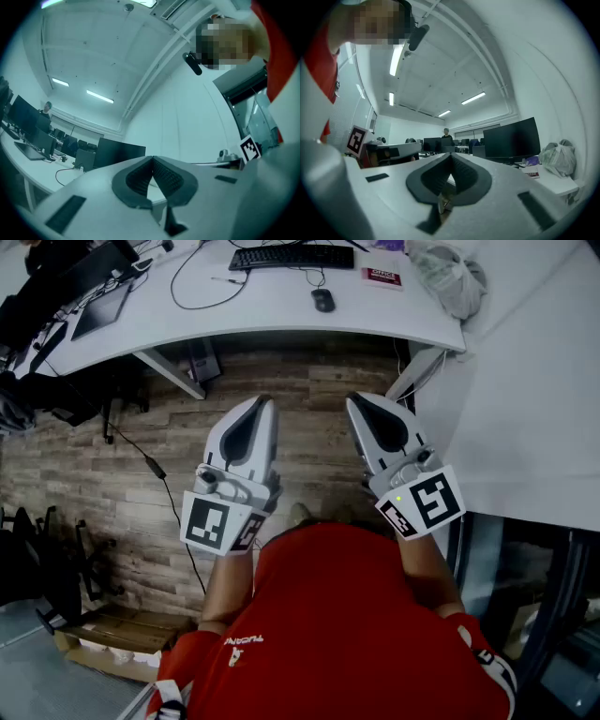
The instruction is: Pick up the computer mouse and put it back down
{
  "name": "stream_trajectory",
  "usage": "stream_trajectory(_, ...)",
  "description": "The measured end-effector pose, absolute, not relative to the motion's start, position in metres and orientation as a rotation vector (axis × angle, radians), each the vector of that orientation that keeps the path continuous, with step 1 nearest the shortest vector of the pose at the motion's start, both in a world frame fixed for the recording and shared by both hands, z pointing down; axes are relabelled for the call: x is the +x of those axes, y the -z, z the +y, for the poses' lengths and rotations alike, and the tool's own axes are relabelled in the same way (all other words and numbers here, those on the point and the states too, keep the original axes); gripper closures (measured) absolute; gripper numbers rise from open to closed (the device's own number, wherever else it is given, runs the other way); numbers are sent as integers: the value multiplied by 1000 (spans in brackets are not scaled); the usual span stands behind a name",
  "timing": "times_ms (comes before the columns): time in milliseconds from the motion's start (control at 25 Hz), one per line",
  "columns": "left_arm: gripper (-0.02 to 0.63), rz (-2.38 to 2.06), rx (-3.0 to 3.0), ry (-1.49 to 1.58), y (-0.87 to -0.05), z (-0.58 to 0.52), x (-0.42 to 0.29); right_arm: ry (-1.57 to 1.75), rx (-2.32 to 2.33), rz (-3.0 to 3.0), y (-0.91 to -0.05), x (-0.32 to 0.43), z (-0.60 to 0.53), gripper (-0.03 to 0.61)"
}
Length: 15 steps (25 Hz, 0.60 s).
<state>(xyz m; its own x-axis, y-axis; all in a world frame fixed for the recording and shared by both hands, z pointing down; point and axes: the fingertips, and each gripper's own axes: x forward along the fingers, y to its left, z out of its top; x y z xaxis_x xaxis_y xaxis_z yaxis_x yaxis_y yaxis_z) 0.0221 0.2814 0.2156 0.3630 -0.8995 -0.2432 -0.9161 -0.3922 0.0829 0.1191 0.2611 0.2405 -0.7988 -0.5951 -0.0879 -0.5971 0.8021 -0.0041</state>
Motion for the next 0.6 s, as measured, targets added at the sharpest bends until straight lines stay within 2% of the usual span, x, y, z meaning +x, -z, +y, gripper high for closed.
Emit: stream_trajectory(600,604,1677,-2531,-404,-218,270,-12,-23,-976,2876,-244,88,247,574)
